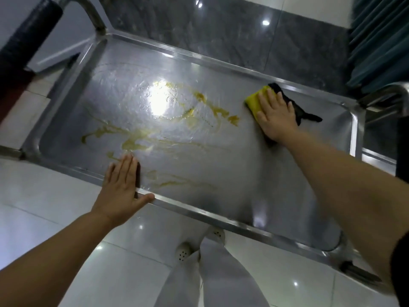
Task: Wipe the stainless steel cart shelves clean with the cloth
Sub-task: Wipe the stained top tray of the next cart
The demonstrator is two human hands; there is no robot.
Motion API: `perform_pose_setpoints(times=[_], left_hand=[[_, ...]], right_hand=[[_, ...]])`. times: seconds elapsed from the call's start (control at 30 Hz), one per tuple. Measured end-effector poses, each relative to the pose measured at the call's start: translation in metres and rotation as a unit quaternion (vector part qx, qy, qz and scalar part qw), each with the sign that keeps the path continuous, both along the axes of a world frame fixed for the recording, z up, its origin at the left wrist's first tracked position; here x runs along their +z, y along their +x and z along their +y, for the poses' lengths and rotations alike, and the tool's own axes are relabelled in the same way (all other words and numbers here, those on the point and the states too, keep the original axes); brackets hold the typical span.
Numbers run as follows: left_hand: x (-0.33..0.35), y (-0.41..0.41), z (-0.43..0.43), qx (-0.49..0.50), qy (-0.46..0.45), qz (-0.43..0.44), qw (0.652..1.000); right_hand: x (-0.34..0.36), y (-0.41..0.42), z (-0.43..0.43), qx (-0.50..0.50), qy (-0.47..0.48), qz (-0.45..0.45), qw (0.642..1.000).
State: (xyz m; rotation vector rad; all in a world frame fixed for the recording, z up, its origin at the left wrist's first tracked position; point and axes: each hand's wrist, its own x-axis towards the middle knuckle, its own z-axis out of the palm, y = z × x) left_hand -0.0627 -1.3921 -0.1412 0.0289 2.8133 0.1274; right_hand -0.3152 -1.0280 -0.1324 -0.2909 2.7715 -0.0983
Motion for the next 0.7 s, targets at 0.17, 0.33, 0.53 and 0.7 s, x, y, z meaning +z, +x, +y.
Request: perform_pose_setpoints(times=[0.17,0.33,0.53,0.7], left_hand=[[-0.007,0.000,-0.008,-0.012,-0.008,0.013,1.000],[-0.012,0.002,-0.012,-0.011,-0.024,0.006,1.000],[-0.010,0.001,-0.011,-0.004,-0.017,0.010,1.000],[-0.009,0.001,-0.010,-0.001,-0.013,0.008,1.000]], right_hand=[[0.004,-0.036,-0.012,-0.078,-0.002,-0.017,0.997],[0.003,0.028,-0.023,-0.018,0.000,-0.019,1.000],[-0.004,0.166,-0.036,0.135,-0.073,-0.024,0.988],[-0.013,0.246,-0.056,0.239,-0.080,0.016,0.968]])
